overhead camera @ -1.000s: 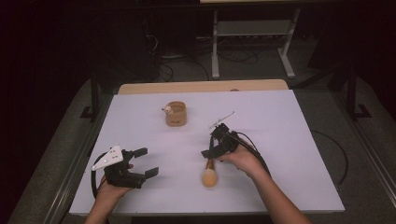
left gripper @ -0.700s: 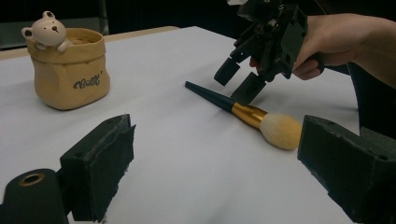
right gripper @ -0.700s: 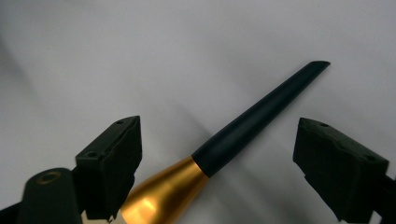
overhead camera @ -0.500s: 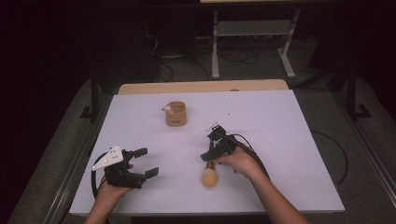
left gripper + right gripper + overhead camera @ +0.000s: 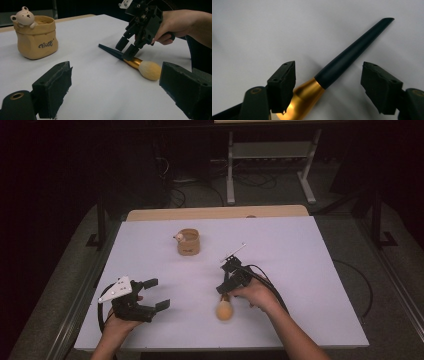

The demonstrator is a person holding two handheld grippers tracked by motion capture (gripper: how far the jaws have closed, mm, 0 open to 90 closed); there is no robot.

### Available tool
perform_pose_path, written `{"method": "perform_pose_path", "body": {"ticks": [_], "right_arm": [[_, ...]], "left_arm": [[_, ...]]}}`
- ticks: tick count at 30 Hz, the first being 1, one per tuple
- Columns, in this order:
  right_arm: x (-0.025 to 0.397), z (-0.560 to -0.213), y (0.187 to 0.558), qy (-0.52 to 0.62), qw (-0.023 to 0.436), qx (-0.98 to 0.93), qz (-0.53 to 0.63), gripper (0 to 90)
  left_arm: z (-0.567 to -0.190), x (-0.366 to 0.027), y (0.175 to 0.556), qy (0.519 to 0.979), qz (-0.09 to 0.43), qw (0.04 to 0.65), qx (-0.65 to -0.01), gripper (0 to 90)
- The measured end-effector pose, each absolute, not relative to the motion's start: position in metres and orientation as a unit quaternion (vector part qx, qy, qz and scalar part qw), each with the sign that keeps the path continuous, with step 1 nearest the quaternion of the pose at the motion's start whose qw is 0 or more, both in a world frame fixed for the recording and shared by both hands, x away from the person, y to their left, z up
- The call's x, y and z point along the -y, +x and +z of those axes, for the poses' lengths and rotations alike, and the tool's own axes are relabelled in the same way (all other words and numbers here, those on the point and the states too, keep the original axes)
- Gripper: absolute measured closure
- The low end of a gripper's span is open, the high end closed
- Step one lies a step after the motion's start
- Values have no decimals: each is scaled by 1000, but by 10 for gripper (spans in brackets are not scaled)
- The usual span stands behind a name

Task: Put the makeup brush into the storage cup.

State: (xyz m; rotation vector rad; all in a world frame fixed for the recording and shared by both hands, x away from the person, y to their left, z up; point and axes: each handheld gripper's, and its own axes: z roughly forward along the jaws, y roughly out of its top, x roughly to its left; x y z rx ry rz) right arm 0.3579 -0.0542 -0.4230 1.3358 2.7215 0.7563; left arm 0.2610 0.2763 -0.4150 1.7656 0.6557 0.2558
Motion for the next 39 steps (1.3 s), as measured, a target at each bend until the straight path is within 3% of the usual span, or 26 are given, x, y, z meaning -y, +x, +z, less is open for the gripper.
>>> {"method": "perform_pose_path", "body": {"ticks": [15, 39], "right_arm": [[50, -425, 356, 426, -2, -876, 227, 407], [49, -422, 353, 399, 7, -893, 208, 716]], "left_arm": [[-415, -276, 261, 757, 109, 581, -280, 101], [-415, -275, 261, 759, 109, 579, -279, 101]]}}
